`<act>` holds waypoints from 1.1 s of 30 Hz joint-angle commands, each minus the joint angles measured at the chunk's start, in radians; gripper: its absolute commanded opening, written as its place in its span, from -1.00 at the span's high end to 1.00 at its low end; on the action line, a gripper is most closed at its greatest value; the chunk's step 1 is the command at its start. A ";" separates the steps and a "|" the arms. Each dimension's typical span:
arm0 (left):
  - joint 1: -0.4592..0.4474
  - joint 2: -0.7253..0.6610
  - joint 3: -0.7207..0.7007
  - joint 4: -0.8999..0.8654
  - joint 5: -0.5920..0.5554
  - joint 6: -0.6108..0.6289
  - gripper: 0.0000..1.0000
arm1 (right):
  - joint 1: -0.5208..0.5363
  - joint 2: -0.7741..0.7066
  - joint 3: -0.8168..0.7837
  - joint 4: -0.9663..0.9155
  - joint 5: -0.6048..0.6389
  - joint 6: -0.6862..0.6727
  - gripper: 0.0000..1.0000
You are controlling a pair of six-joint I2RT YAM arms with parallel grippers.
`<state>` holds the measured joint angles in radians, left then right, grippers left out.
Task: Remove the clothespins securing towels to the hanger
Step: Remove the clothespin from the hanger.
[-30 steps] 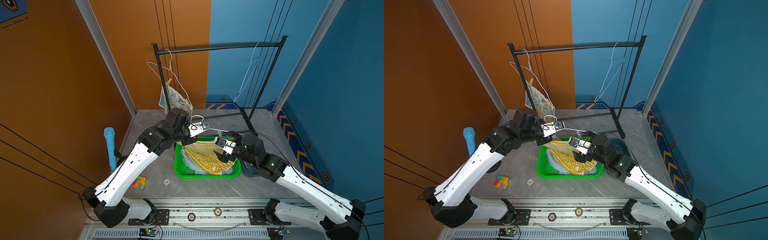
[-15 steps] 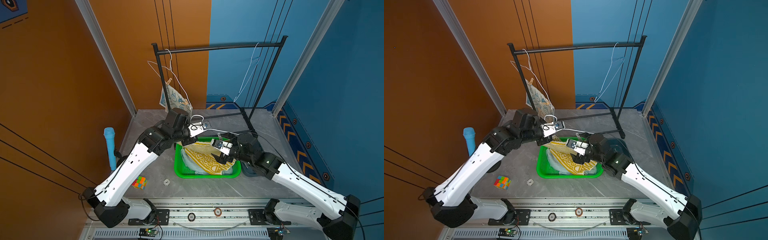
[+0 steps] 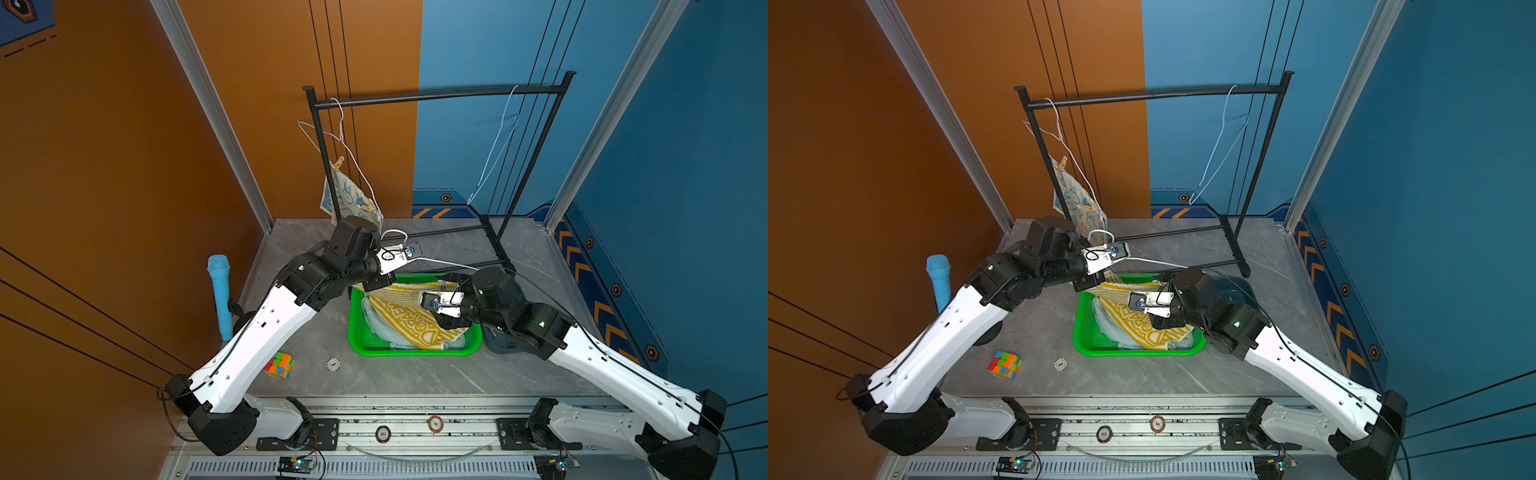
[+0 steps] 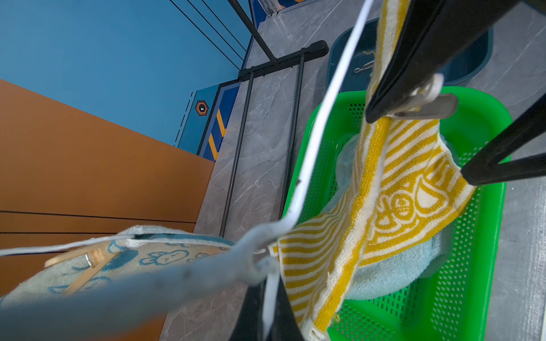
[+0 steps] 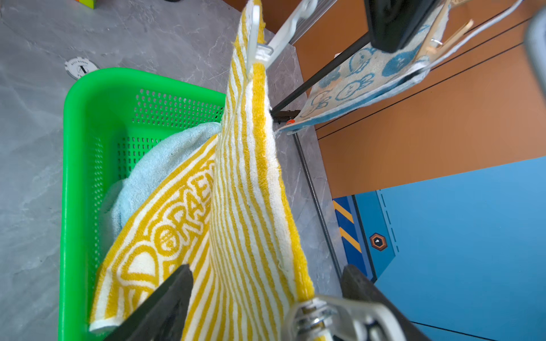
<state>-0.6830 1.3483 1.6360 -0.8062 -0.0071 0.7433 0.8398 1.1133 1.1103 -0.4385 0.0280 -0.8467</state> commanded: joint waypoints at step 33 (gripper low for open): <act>0.002 -0.029 -0.024 0.008 0.025 0.005 1.00 | 0.016 0.034 0.118 -0.150 0.072 -0.123 0.46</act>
<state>-0.6819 1.3479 1.6173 -0.8070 -0.0067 0.7433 0.8486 1.1439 1.1927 -0.5472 0.1093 -0.9710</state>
